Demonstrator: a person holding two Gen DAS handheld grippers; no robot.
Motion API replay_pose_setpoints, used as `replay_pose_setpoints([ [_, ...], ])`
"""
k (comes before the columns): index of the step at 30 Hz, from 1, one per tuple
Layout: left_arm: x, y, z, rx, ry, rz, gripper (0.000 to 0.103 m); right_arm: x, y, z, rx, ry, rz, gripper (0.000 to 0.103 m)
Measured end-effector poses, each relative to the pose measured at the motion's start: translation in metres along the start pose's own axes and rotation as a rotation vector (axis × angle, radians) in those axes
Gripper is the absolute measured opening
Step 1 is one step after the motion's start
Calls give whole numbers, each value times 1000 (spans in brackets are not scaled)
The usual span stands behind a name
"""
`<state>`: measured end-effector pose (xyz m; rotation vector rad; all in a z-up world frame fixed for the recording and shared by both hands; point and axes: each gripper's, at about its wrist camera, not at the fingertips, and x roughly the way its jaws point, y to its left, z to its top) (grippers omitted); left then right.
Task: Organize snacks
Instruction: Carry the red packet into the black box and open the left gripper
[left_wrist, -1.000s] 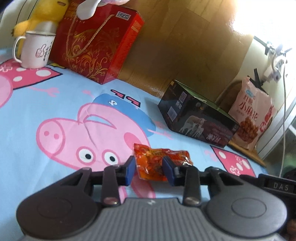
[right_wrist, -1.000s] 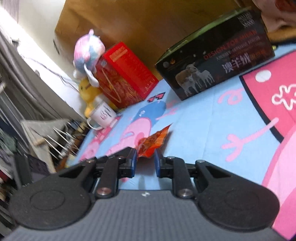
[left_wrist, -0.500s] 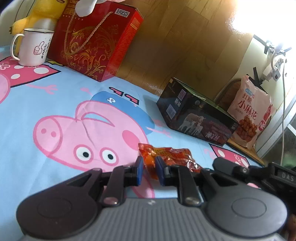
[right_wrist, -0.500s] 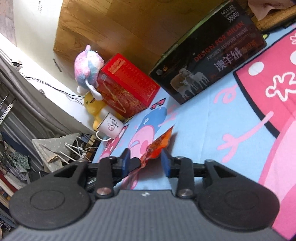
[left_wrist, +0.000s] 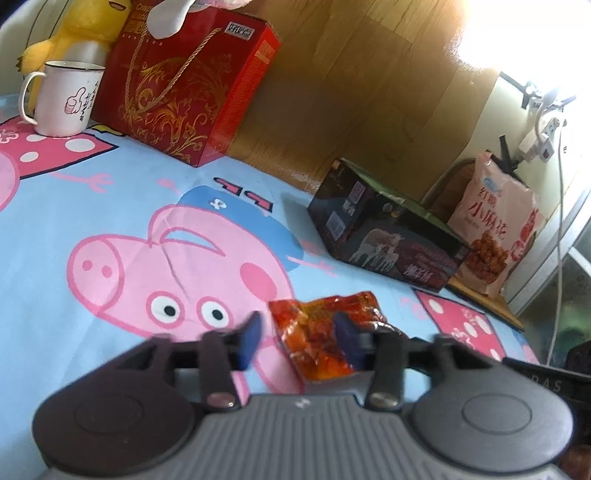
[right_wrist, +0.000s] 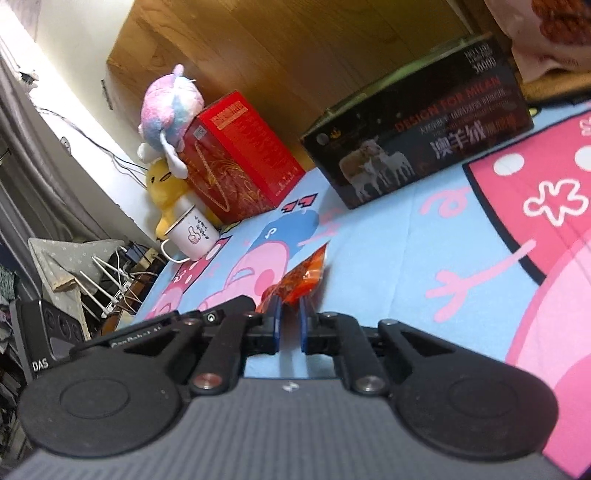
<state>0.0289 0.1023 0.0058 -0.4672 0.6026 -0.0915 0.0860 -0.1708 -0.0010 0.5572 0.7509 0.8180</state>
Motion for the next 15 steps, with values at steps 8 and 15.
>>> replay_pose_setpoints([
  [8, -1, 18, 3, -110, 28, -128, 67, -14, -32, -3, 226, 9, 129, 12],
  [15, 2, 15, 2, -113, 63, -230, 79, -24, -56, -7, 396, -18, 252, 4],
])
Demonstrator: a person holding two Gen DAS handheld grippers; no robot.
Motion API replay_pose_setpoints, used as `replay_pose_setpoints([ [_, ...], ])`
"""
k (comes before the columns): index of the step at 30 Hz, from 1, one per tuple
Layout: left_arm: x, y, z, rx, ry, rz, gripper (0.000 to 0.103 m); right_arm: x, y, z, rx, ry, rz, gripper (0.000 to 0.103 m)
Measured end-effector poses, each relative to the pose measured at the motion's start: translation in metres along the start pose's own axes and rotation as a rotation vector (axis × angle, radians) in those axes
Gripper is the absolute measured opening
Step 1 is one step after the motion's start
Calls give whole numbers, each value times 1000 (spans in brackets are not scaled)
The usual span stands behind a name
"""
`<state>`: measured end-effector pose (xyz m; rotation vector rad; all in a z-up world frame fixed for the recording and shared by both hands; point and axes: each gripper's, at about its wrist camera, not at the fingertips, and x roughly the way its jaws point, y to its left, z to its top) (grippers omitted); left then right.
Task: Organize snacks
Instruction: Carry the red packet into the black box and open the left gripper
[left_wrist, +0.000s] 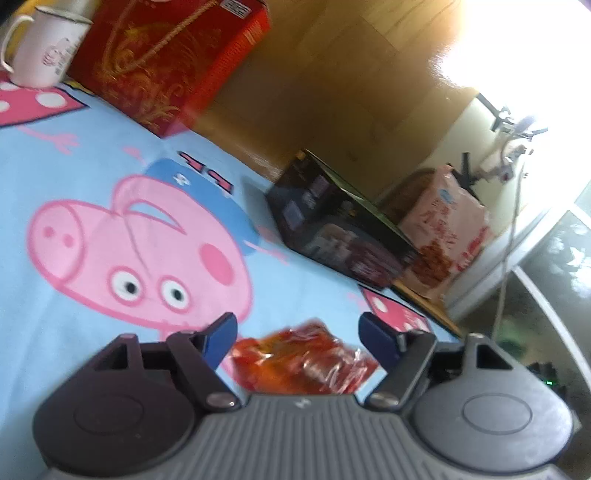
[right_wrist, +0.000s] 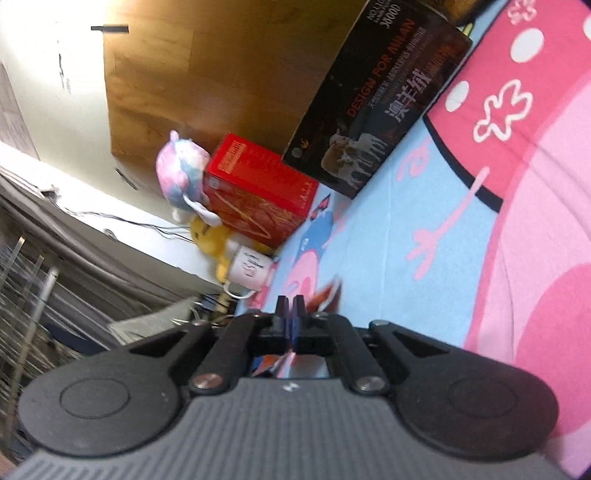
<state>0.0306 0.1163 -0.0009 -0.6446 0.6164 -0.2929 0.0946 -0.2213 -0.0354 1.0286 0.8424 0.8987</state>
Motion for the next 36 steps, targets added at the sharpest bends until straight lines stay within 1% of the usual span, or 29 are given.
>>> replay_pose_setpoints([
  [2, 2, 0, 0, -7, 15, -34, 82, -2, 2, -1, -9, 3, 7, 3],
  [5, 3, -1, -1, -11, 31, -65, 85, -4, 8, -2, -42, 14, 16, 3],
  [7, 4, 0, -1, -30, 44, -103, 86, -7, 8, -3, -51, 16, 25, 3],
  [10, 6, -1, -1, -62, 73, -158, 86, -8, 5, -2, -31, 14, 49, 3],
  [14, 9, -8, -1, -82, 93, -196, 86, -10, 0, 0, -2, 12, 84, 3],
  [15, 9, -9, 0, -83, 93, -197, 86, -12, 0, 0, -1, 10, 90, 3],
  [17, 3, -12, 4, -61, 70, -149, 86, -15, 2, 1, -11, -3, 90, 3],
  [18, 0, -13, 6, -42, 62, -118, 84, -17, 5, 1, -40, -14, 68, 6],
  [19, -4, -15, 8, -19, 69, -63, 82, -17, 11, 1, -82, -13, 28, 8],
  [20, -7, -15, 10, -5, 80, -14, 79, -14, 16, 2, -119, 7, -29, 9],
  [21, -12, -15, 9, 5, 83, 17, 76, -10, 22, 3, -161, 36, -108, 10],
  [22, -18, -13, 7, 7, 82, 23, 74, -8, 28, 2, -209, 56, -158, 10],
  [23, -23, -9, 4, -8, 83, 18, 68, -6, 32, 3, -247, 72, -175, 10],
  [24, -24, -5, 2, -32, 90, 13, 59, -5, 35, 4, -275, 94, -181, 15],
  [25, -23, 0, 0, -62, 103, 6, 53, -2, 37, 6, -286, 120, -190, 18],
  [26, -21, 5, -1, -85, 120, 2, 42, 2, 37, 8, -287, 140, -204, 32],
  [27, -15, 8, -4, -101, 142, 5, 30, 6, 36, 11, -287, 149, -224, 41],
  [28, -12, 10, -6, -103, 152, -3, 25, 11, 35, 12, -290, 157, -241, 41],
  [29, -9, 9, -7, -97, 149, 1, 21, 17, 33, 13, -288, 169, -252, 39],
  [32, -6, 13, -8, -110, 151, 12, 13, 34, 31, 13, -266, 211, -224, 37],
  [33, -5, 14, -8, -115, 154, 8, 10, 39, 32, 11, -271, 225, -222, 35],
  [34, -4, 16, -8, -116, 156, 8, 8, 46, 34, 8, -279, 238, -220, 34],
  [36, -6, 19, -7, -126, 154, 4, 8, 58, 35, 3, -288, 265, -219, 18],
])
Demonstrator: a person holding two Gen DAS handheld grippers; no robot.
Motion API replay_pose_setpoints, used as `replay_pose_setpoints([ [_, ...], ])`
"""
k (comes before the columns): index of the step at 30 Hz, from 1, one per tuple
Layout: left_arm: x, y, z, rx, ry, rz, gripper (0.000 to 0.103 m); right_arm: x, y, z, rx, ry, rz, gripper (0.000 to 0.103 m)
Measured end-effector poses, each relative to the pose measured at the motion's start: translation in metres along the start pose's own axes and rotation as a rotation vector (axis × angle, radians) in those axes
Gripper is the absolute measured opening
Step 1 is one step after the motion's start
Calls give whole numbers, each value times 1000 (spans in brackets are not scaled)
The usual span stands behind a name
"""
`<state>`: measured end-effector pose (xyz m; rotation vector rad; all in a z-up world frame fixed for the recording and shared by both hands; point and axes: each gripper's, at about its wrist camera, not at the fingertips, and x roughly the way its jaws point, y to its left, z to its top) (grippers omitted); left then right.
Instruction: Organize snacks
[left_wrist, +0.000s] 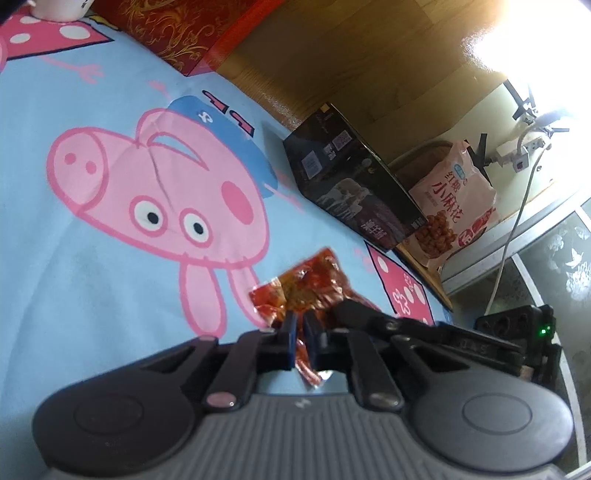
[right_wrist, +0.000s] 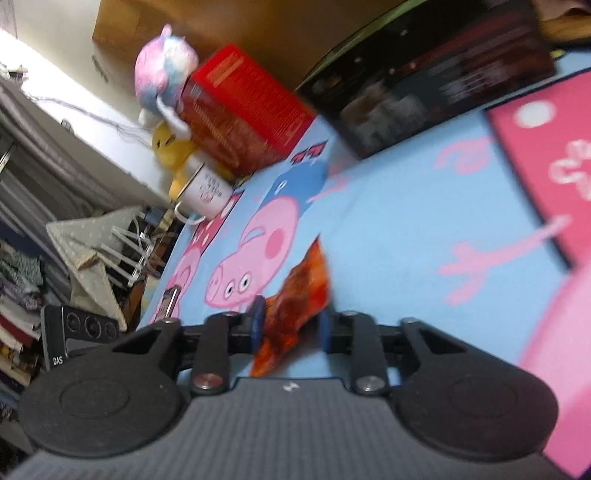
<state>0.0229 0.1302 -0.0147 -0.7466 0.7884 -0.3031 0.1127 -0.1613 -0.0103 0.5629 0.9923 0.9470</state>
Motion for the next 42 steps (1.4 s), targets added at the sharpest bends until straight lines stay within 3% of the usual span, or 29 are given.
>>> replay_pose_setpoints([
  [1, -3, 1, 1, -6, -4, -8, 11, 3, 1, -1, -2, -10, 3, 18],
  [2, -7, 2, 1, -9, -14, -20, 24, 1, -1, 0, 7, -10, 25, 17],
  [3, -12, 2, 2, -7, -29, -30, 49, -1, -5, 0, 36, -24, 48, 16],
  [5, -20, -2, 4, -3, -63, -31, 73, -12, -15, 2, 113, -59, 90, 16],
  [6, -20, -6, 6, -1, -68, -40, 79, -17, -20, 3, 147, -80, 114, 16],
  [8, -11, -17, 15, 5, -54, -85, 75, -26, -26, 6, 184, -114, 164, 16],
  [11, 16, -36, 31, 24, -1, -141, 30, -33, -27, 15, 217, -136, 232, 16],
  [14, 42, -60, 59, 58, 22, -170, 28, -45, -18, 40, 155, -196, 185, 16],
  [17, 65, -94, 95, 152, 13, -148, 28, -56, -20, 78, 126, -243, 146, 16],
  [21, 111, -126, 137, 269, 6, -29, 30, -54, -17, 133, 48, -291, 20, 21],
  [24, 135, -132, 148, 301, -12, 80, 33, -39, -14, 159, -68, -277, -183, 28],
  [26, 136, -135, 148, 325, -41, 130, 34, -34, -13, 163, -120, -261, -254, 29],
  [32, 100, -145, 118, 401, -140, 187, 36, -87, -15, 117, -119, -465, -249, 33],
  [36, 69, -161, 78, 490, -202, 250, 56, -110, -14, 65, -117, -500, -250, 36],
  [40, 48, -172, 35, 562, -234, 353, 59, -120, -10, 5, -89, -511, -331, 38],
  [42, 42, -171, 19, 554, -210, 382, 66, -124, -8, -21, -72, -508, -352, 44],
])
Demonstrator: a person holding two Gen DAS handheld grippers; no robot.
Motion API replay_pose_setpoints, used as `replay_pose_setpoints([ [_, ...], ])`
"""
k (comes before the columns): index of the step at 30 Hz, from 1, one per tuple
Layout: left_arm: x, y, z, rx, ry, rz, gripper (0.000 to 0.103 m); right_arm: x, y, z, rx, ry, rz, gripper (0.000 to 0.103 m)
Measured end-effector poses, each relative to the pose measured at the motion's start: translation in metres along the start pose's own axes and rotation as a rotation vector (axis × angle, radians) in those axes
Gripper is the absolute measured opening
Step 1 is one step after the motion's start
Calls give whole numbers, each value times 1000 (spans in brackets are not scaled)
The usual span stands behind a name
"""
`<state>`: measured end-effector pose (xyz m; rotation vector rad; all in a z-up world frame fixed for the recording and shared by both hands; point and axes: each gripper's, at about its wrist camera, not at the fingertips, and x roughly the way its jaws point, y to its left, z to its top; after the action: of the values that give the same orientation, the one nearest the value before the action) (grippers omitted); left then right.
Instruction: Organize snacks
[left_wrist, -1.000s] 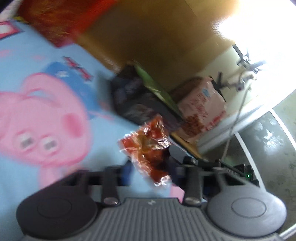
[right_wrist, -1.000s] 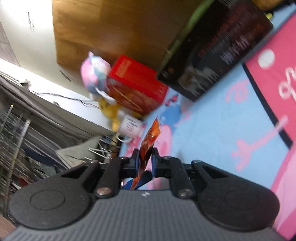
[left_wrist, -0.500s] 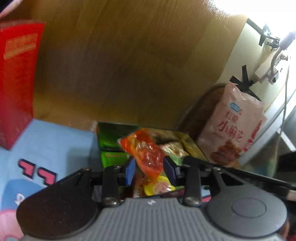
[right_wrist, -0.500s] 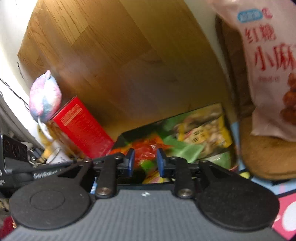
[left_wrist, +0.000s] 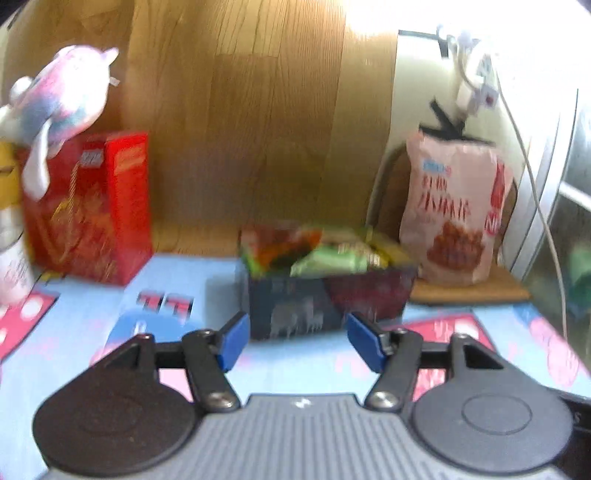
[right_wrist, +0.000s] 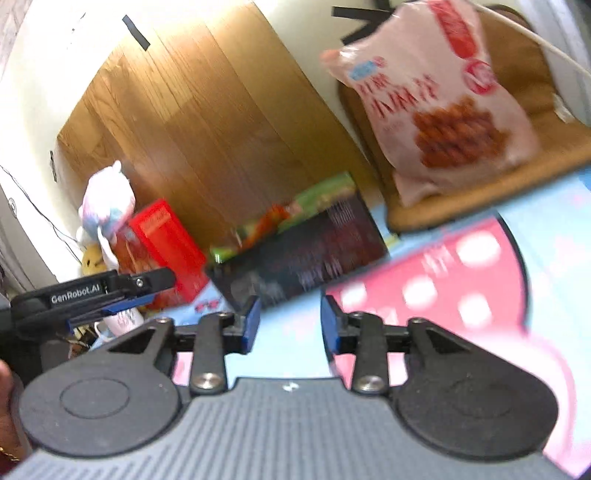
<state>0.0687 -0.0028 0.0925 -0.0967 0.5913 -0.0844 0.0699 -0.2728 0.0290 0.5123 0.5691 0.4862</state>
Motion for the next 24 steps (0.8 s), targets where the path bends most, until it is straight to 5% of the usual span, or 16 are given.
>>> replay_pose_setpoints([
  [1, -5, -1, -7, -1, 11, 10, 71, -4, 4, -8, -3, 5, -12, 44],
  [3, -15, -2, -19, 8, 10, 44, 99, -12, 11, -19, -25, 30, -16, 45],
  [4, -20, -3, -25, 19, 5, 67, 102, -17, 14, -24, -31, 34, -11, 46],
  [8, -36, -8, -38, 56, 21, 148, 103, -34, 26, -35, -39, 24, 11, 66],
  [24, -62, -18, -53, 142, -3, 274, 103, -65, 44, -40, -63, -23, 72, 71],
])
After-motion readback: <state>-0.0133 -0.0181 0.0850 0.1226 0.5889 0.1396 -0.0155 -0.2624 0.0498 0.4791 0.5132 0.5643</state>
